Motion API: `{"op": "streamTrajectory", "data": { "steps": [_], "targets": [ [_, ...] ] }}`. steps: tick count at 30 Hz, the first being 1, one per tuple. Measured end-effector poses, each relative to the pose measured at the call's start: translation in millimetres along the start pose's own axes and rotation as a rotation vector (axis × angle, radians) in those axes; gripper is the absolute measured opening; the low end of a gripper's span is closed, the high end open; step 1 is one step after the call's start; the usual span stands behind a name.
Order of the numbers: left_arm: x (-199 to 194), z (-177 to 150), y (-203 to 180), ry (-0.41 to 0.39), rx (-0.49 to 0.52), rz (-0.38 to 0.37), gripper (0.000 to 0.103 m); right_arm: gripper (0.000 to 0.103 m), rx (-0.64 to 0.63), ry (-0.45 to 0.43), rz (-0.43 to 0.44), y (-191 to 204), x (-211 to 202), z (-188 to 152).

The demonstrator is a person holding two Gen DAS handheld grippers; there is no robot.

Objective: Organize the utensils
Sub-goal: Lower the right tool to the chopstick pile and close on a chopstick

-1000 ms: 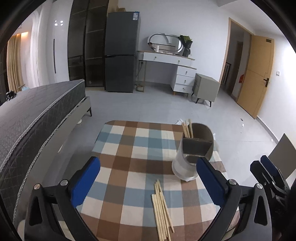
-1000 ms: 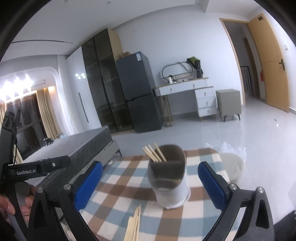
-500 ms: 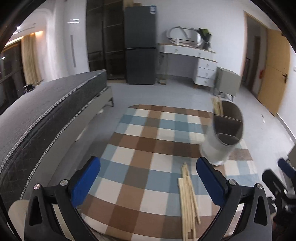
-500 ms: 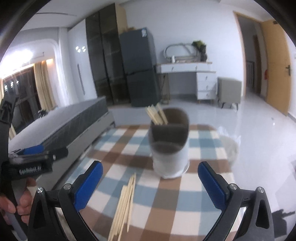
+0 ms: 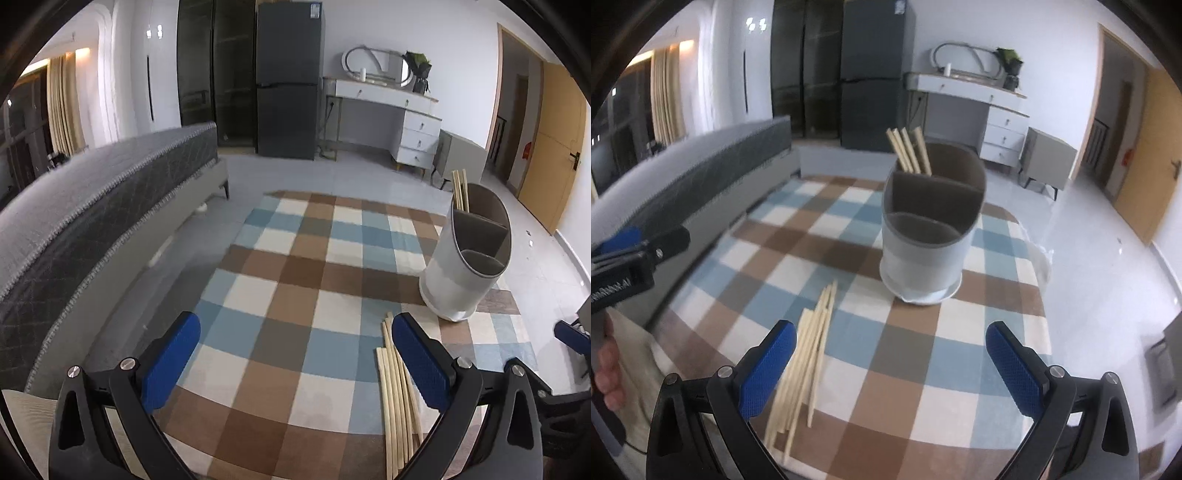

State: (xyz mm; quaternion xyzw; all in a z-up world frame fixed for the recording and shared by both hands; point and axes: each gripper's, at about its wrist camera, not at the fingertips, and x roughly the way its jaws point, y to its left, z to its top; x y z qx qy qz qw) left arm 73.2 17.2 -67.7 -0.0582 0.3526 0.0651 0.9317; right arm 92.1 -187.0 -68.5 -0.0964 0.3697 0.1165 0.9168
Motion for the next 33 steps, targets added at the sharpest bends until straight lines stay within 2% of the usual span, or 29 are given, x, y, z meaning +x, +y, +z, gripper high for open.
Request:
{"op": "streamTrajectory", "data": {
  "steps": [3, 7, 13, 16, 18, 19, 23, 28, 29, 33],
  "targets": [
    [6.8, -1.3, 5.2, 0.006, 0.001, 0.024, 0.101, 0.103, 0.058, 0.047, 0.058, -3.2, 16.4, 5.8],
    [19.5, -3.1, 10.9, 0.047, 0.005, 0.006, 0.101, 0.103, 0.071, 0.146, 0.122, 2.0, 45.4, 7.7],
    [28.4, -0.1, 12.7, 0.094, 0.030, 0.007, 0.101, 0.090, 0.067, 0.266, 0.229, 14.1, 88.0, 15.2],
    [37.4, 1.5, 13.4, 0.131, 0.039, -0.004, 0.101, 0.084, 0.068, 0.310, 0.229, 17.7, 107.1, 21.5],
    [42.7, 0.6, 16.2, 0.153, 0.026, 0.002, 0.101, 0.069, 0.065, 0.348, 0.232, 21.1, 123.6, 26.0],
    [45.0, 0.4, 18.1, 0.160, 0.019, 0.002, 0.101, 0.065, 0.068, 0.359, 0.235, 21.7, 129.5, 27.5],
    [51.9, 1.6, 28.8, 0.189, -0.032, -0.010, 0.101, 0.064, 0.054, 0.373, 0.200, 26.0, 148.6, 34.2],
    [58.1, 2.2, 38.9, 0.217, -0.070, -0.009, 0.101, 0.046, -0.019, 0.389, 0.172, 39.1, 165.2, 37.9],
    [59.2, 2.2, 39.9, 0.221, -0.073, -0.007, 0.101, 0.039, -0.026, 0.393, 0.174, 40.8, 167.6, 37.6],
    [62.1, 1.3, 43.6, 0.240, -0.092, -0.004, 0.101, 0.031, -0.059, 0.417, 0.152, 44.9, 179.0, 35.9]
  ]
}}
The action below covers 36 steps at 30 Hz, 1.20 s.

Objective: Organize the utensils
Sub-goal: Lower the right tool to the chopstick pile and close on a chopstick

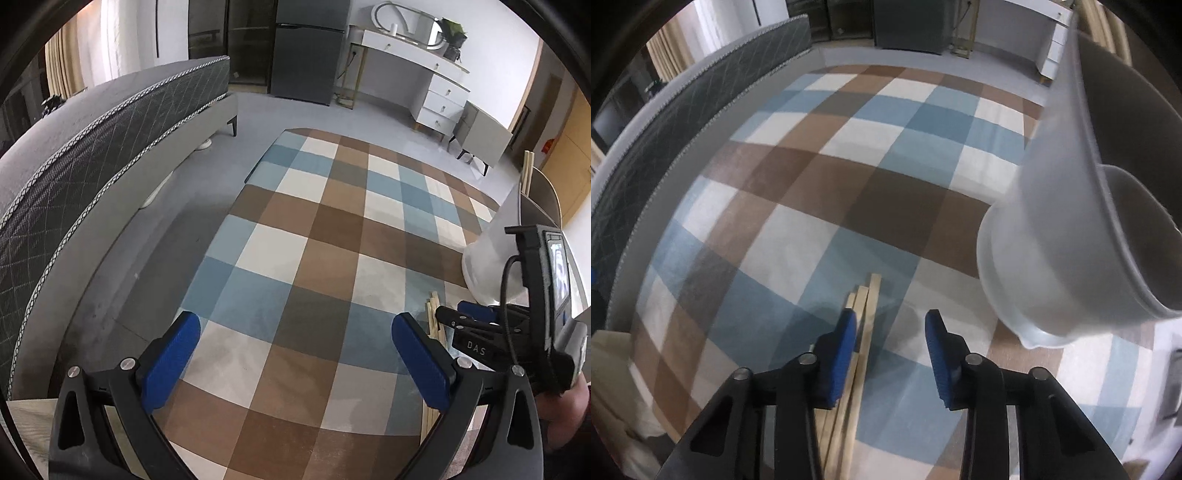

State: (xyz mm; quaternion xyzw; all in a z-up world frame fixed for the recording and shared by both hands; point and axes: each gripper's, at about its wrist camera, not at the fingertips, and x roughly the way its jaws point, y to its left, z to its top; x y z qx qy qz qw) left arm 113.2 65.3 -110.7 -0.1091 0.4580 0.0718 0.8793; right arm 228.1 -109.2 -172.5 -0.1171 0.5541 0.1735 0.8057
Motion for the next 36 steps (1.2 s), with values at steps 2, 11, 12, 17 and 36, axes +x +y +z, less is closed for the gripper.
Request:
{"op": "streamTrajectory", "data": {
  "steps": [2, 11, 12, 17, 36],
  "targets": [
    [1.7, 0.8, 1.7, 0.009, -0.005, -0.003, 0.101, 0.031, -0.008, -0.013, -0.016, 0.9, 0.1, 1.9],
    [2.6, 2.5, 10.3, 0.030, -0.040, -0.005, 0.101, 0.020, -0.078, 0.043, -0.055, 11.9, 3.2, 15.5],
    [2.0, 2.7, 11.1, 0.030, -0.044, -0.006, 0.101, 0.020, -0.087, 0.051, -0.056, 12.8, 3.9, 15.4],
    [1.9, 3.2, 12.4, 0.037, -0.050, -0.013, 0.101, 0.021, -0.109, 0.071, -0.076, 17.0, 7.2, 17.0],
    [8.2, 3.1, 10.7, 0.094, -0.052, -0.057, 0.101, 0.005, -0.017, 0.031, -0.016, 16.4, 12.6, 34.5]
  ]
}}
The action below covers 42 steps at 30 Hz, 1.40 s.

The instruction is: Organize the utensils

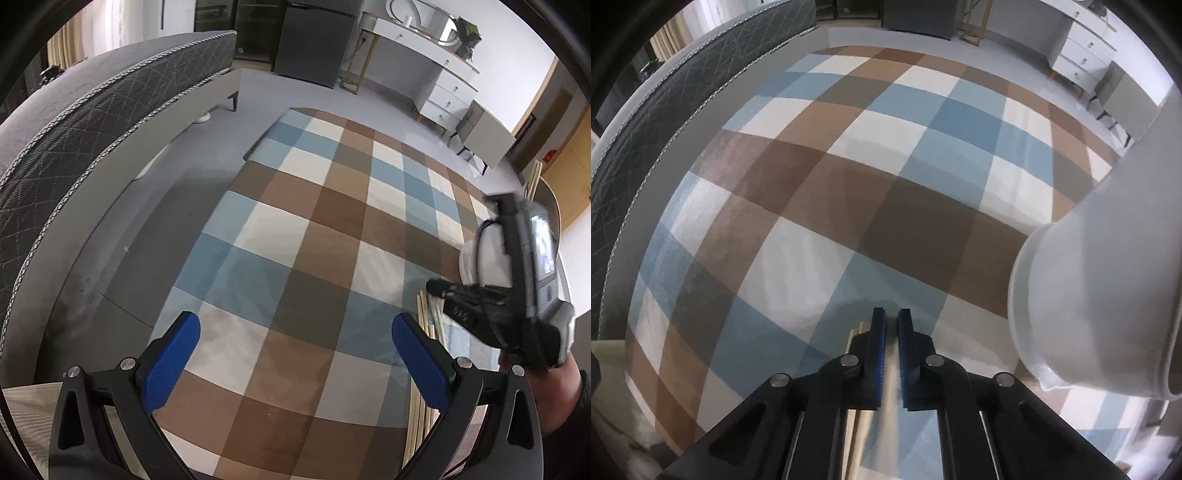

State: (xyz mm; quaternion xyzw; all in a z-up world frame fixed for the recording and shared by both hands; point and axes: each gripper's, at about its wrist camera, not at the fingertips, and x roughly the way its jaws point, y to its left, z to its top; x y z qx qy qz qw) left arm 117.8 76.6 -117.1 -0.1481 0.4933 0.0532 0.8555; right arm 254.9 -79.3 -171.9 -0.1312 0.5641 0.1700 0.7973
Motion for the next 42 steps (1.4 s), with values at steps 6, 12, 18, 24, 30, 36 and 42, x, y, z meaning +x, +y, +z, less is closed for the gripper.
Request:
{"op": "streamTrajectory", "data": {
  "steps": [6, 12, 18, 24, 30, 36, 42],
  "targets": [
    [12.1, -6.0, -14.4, 0.061, 0.028, -0.036, 0.101, 0.005, 0.093, -0.196, 0.074, -17.0, -52.3, -24.0],
    [19.9, -12.7, -31.0, 0.090, 0.049, -0.087, 0.101, 0.005, 0.207, -0.374, 0.141, -45.4, -101.7, -60.3],
    [38.4, -24.7, -52.8, 0.159, 0.090, -0.104, 0.100, 0.005, 0.274, -0.493, 0.153, -67.7, -137.2, -85.8],
    [54.1, -36.1, -82.6, 0.205, 0.188, -0.068, 0.086, 0.005, 0.328, -0.577, 0.149, -85.0, -157.2, -107.7],
    [63.4, -41.3, -89.2, 0.231, 0.217, -0.011, 0.065, 0.005, 0.347, -0.600, 0.157, -103.0, -168.5, -117.2],
    [66.4, -40.2, -95.1, 0.244, 0.245, 0.029, 0.064, 0.005, 0.356, -0.618, 0.160, -108.6, -173.7, -120.5],
    [68.6, -31.3, -102.3, 0.282, 0.234, 0.029, 0.045, 0.005, 0.356, -0.630, 0.172, -109.9, -179.5, -122.4]
  ]
}}
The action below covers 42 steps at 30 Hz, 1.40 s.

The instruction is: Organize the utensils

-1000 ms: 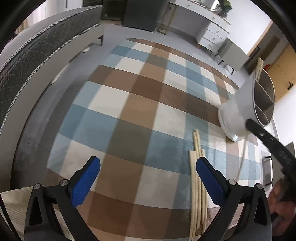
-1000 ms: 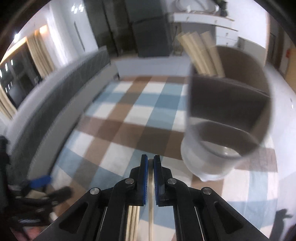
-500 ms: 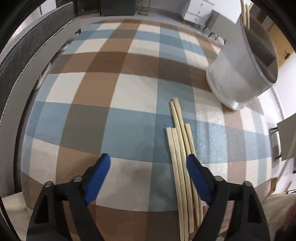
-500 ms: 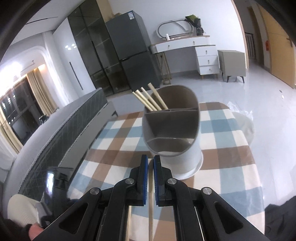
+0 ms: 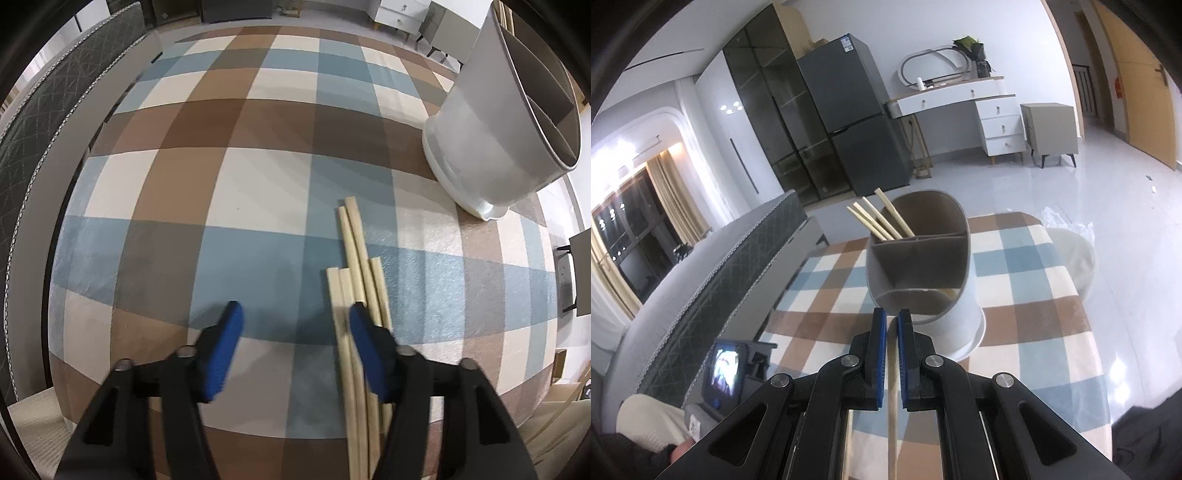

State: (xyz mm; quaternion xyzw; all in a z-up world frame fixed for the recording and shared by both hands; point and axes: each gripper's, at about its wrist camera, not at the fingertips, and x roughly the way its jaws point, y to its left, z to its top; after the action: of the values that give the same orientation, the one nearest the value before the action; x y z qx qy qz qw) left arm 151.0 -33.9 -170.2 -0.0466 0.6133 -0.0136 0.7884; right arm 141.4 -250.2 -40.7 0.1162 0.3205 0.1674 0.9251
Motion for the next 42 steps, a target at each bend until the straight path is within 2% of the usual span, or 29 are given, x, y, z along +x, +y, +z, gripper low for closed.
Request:
{"op": "streamTrajectory", "data": {
  "steps": [3, 6, 14, 15, 18, 23, 30, 35, 42],
  "targets": [
    [-0.6, 4.0, -2.2, 0.022, 0.005, 0.001, 0.033, 0.005, 0.011, -0.006, 0.013, -2.1, -2.8, 1.7],
    [-0.3, 1.6, 3.0, 0.035, -0.004, 0.000, 0.032, 0.005, 0.019, -0.005, 0.022, -3.6, -5.0, 2.5],
    [-1.4, -4.5, -1.4, 0.040, 0.038, 0.055, 0.032, 0.005, 0.035, -0.013, 0.034, -4.8, -7.7, 5.6],
    [-1.1, -3.1, -2.3, 0.042, 0.037, 0.056, 0.029, 0.005, 0.032, -0.013, 0.033, -4.3, -8.0, 5.7],
    [0.5, 4.4, -6.9, 0.054, 0.032, 0.039, 0.004, 0.005, 0.031, -0.009, 0.035, -4.4, -7.5, 5.2],
    [-0.4, 7.9, -10.2, 0.034, 0.018, -0.021, 0.002, 0.005, 0.013, -0.012, 0.018, -4.9, -6.5, 3.0],
    [-54.7, -4.3, 1.3, -0.150, 0.016, -0.109, 0.002, 0.005, 0.004, -0.021, -0.010, -3.6, -11.6, -2.2],
    [-86.2, -10.0, 12.9, -0.246, -0.016, -0.177, 0.002, 0.005, -0.024, -0.045, -0.016, 6.6, -21.7, -8.1],
    [-109.8, -12.3, 9.4, -0.389, 0.014, -0.214, 0.002, 0.005, -0.071, -0.115, -0.007, 26.8, -43.7, -22.1]
  ]
}}
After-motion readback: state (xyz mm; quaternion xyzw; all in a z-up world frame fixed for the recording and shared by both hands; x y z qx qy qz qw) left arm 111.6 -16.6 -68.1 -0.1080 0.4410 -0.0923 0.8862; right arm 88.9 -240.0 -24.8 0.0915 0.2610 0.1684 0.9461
